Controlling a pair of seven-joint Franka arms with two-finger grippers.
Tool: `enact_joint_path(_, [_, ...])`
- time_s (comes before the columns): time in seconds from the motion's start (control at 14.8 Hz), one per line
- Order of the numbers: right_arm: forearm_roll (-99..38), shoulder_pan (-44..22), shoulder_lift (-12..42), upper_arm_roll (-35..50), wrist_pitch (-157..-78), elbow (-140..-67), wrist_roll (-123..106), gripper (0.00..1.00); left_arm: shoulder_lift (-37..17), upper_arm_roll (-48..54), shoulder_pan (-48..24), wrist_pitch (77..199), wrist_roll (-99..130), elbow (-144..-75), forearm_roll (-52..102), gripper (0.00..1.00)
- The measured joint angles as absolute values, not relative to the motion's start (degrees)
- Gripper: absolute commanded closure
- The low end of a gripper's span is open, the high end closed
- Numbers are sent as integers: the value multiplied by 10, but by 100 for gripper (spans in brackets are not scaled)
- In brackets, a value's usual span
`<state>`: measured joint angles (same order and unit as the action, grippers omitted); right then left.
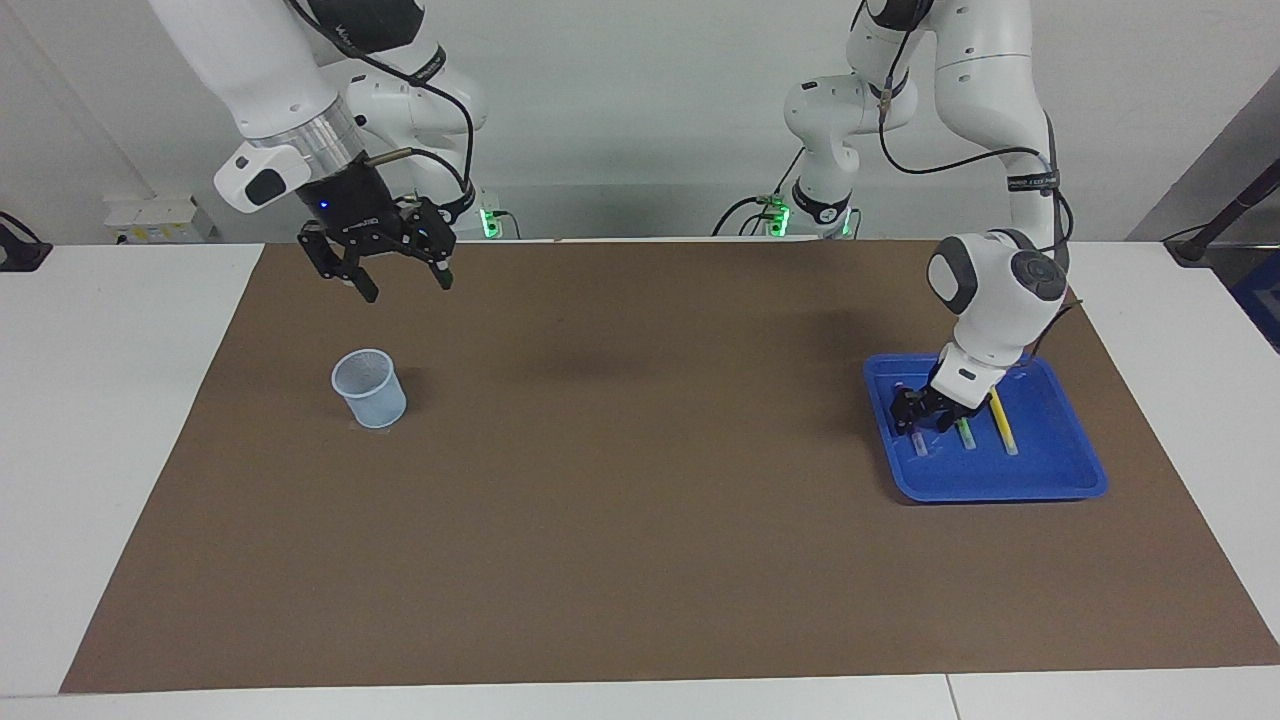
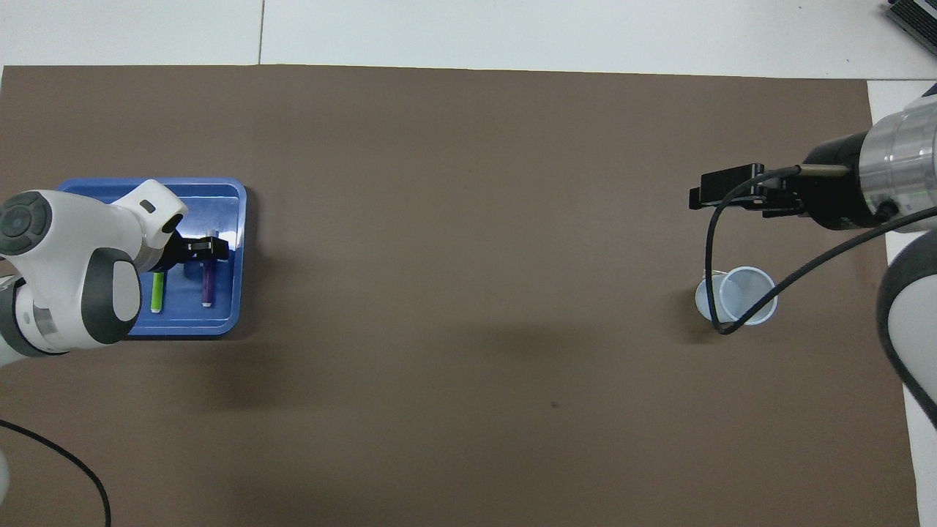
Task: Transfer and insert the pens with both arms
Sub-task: 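Grasp the purple pen with the left gripper while the right gripper approaches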
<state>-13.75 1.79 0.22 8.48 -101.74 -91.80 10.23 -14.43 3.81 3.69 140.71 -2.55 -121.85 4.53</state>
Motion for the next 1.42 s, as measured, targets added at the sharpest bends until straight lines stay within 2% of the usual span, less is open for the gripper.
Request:
enact_joint_path(0.14, [-148, 11, 2, 85, -1030, -923, 124, 0, -145, 38, 35, 1409, -20, -1218, 45, 47])
enact_joint_path(0.41, [-150, -6, -1, 86, -1060, -936, 156, 0, -144, 37, 34, 1408, -19, -1218, 45, 49])
enact_joint_path(0.61, [-161, -6, -3, 86, -1065, -940, 157, 0, -144, 37, 34, 1406, -16, -1218, 45, 62])
enact_joint_path(0.68, [-162, -7, -3, 86, -1066, -940, 157, 0, -143, 37, 34, 1404, -14, -1218, 45, 69])
enact_joint_path(0.81, [-165, -9, -4, 86, -1071, -942, 160, 0, -142, 37, 34, 1399, 1, -1218, 46, 93])
enact_joint_path(0.88, [-166, -9, -4, 86, -1073, -942, 166, 0, -141, 37, 34, 1395, 17, -1218, 47, 100])
enact_joint_path(1.42, [-209, -22, -4, 86, -1112, -958, 222, 0, -135, 39, 32, 1371, 47, -1217, 48, 100])
